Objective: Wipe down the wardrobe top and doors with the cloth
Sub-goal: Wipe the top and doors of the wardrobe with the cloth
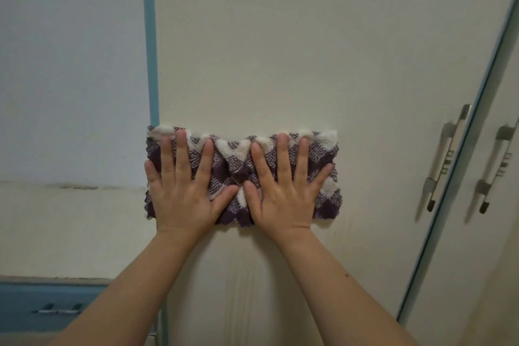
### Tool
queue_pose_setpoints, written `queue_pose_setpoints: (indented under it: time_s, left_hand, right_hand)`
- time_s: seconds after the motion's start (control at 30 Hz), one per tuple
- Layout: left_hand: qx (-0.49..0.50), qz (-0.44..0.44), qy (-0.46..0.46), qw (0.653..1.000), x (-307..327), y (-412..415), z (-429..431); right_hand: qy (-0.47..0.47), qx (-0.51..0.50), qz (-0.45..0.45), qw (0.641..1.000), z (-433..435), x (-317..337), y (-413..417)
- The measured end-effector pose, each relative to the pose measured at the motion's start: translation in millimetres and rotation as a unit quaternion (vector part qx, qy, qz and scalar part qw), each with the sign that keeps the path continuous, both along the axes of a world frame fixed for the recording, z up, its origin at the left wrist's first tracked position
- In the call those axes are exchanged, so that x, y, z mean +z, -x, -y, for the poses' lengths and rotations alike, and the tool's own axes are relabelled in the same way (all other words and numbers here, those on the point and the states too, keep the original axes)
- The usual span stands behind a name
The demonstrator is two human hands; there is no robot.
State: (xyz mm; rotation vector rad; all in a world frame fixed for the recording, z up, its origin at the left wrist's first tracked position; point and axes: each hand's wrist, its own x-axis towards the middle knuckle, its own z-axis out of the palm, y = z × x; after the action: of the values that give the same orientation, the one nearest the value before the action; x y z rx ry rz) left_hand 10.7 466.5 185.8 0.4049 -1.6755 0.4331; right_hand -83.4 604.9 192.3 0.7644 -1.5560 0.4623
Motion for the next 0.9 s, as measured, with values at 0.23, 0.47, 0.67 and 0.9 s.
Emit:
queue_pose_setpoints:
  time_s: [0.23,0.47,0.67,0.9]
  left_hand:
    - [0.010,-0.025,-0.031,0.999,-9,10,-16]
    - [0.015,-0.025,-0.042,0.999,-31,43,-64]
    - [-0.011,-0.012,0.009,1.000,-37,75,-114]
    - [-0.031,0.016,0.009,0.999,-39,101,-158]
  right_hand:
    - [0.024,-0.001,-0.010,1.000,-7,-7,6]
    - [0.043,-0.026,0.004,0.999,-60,-41,43]
    - [0.035,-0.051,0.027,0.998,-115,-60,78]
    - [0.019,-0.058,0.035,0.998,-158,-70,104]
